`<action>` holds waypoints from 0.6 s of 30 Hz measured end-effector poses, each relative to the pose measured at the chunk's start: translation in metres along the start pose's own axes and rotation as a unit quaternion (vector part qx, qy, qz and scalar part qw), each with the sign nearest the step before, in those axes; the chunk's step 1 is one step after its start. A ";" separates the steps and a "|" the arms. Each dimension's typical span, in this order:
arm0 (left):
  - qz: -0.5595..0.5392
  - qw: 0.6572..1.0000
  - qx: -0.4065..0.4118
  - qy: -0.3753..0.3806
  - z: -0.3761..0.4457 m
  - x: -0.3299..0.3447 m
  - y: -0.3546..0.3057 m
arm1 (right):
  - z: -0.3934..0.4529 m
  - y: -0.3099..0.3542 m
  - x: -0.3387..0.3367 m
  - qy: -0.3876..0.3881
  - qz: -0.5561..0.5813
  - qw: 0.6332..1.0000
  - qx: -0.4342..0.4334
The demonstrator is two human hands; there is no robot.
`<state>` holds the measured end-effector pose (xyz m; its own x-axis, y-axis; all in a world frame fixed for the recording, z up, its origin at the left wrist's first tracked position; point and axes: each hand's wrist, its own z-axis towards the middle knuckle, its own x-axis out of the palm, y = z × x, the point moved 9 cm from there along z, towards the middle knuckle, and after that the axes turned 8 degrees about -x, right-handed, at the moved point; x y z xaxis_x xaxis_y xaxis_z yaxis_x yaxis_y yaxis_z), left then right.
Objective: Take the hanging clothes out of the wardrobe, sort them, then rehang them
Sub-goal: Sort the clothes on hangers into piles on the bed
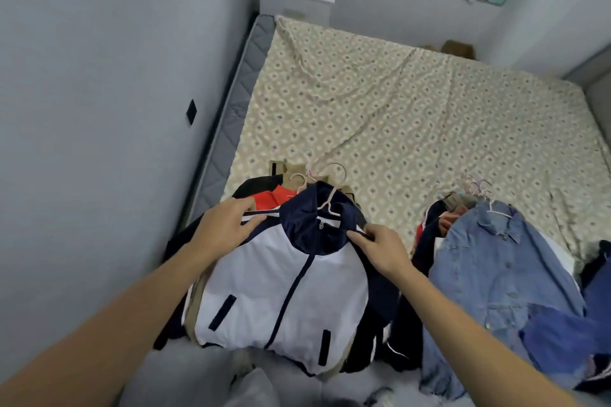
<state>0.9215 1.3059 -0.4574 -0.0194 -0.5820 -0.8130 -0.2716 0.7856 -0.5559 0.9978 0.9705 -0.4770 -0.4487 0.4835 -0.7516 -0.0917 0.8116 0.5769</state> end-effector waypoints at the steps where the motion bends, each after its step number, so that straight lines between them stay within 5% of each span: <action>1: 0.007 1.000 0.008 0.003 0.020 0.014 0.010 | 0.019 -0.008 0.010 0.001 -0.001 1.000 0.011; 9: 0.185 0.982 -0.022 0.010 0.127 0.070 0.041 | 0.111 -0.026 0.023 0.014 -0.117 0.993 -0.013; 18: 0.150 0.986 0.056 0.038 0.077 0.123 -0.104 | 0.033 -0.082 -0.047 -0.009 -0.097 0.994 -0.045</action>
<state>1.0210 1.1692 -0.5127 -0.1566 -0.3299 -0.9309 -0.1349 0.9409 -0.3107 1.0556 0.8921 -0.4990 -0.3997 0.3275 -0.8562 -0.2542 0.8578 0.4468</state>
